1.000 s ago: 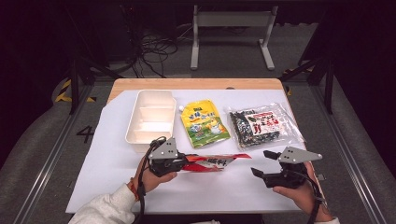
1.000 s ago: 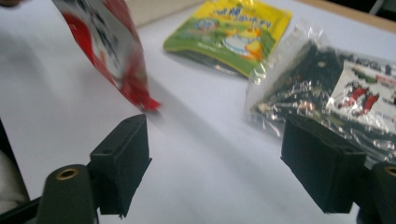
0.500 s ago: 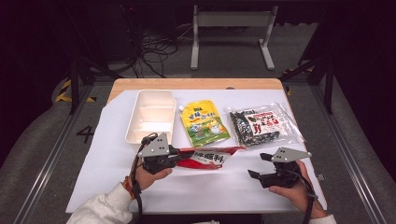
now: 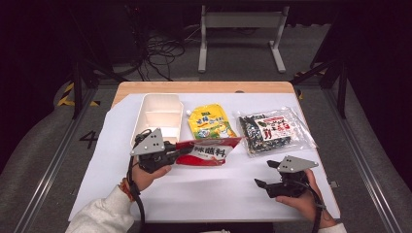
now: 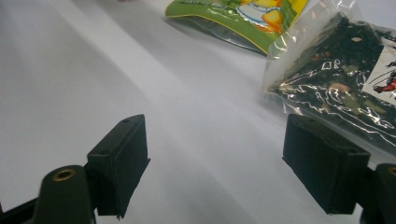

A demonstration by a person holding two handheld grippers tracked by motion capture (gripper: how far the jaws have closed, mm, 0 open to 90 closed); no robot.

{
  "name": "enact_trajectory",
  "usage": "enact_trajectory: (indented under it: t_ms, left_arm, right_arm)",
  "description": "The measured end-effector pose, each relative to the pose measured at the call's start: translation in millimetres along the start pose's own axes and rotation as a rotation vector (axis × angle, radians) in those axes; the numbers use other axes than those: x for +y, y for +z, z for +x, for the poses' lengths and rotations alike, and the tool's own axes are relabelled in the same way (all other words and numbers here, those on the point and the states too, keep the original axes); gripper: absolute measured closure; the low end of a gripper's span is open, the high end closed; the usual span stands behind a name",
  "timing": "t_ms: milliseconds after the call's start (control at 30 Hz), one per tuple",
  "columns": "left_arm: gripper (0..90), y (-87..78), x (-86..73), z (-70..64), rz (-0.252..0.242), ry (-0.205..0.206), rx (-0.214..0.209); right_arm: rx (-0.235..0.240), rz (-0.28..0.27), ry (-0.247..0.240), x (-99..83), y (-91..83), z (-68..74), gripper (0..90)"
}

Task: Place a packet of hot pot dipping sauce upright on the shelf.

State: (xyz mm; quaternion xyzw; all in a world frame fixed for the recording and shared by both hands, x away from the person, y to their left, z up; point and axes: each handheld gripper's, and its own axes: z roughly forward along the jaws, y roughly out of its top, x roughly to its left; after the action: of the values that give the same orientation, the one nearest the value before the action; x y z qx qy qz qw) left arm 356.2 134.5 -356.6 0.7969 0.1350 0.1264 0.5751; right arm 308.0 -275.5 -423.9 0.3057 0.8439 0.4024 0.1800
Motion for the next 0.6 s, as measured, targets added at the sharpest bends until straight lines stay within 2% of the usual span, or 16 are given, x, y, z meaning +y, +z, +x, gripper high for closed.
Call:
enact_trajectory:
  t_ms: [100,133,200,233,267,400,600]
  left_arm:
    - [90.0,-13.3,2.7,14.6,-0.038,-0.019,0.057]
    - [90.0,-13.3,2.7,14.6,-0.038,-0.019,0.057]
    - [90.0,-20.2,2.5,21.5,-0.052,-0.03,0.084]
    - [90.0,-26.8,2.1,27.9,-0.066,-0.04,0.112]
    - [90.0,-26.8,2.1,27.9,-0.066,-0.04,0.112]
    - [90.0,-39.1,-0.2,43.0,-0.092,-0.059,0.162]
    - [90.0,-42.7,-0.8,58.3,-0.097,-0.068,0.189]
  right_arm:
    - [-0.004,0.005,0.002,-1.3,0.8,0.5,21.9]
    - [-0.007,0.002,0.005,-1.4,0.3,0.6,21.8]
    - [-0.007,-0.002,0.01,-1.3,-0.4,0.7,21.8]
    - [-0.007,-0.003,0.013,-1.4,-0.5,0.9,21.9]
    - [-0.007,-0.003,0.013,-1.4,-0.5,0.9,21.9]
    - [-0.005,0.001,0.011,-2.7,-0.3,3.6,21.9]
    - [-0.004,0.009,0.016,-4.6,0.4,4.6,21.8]
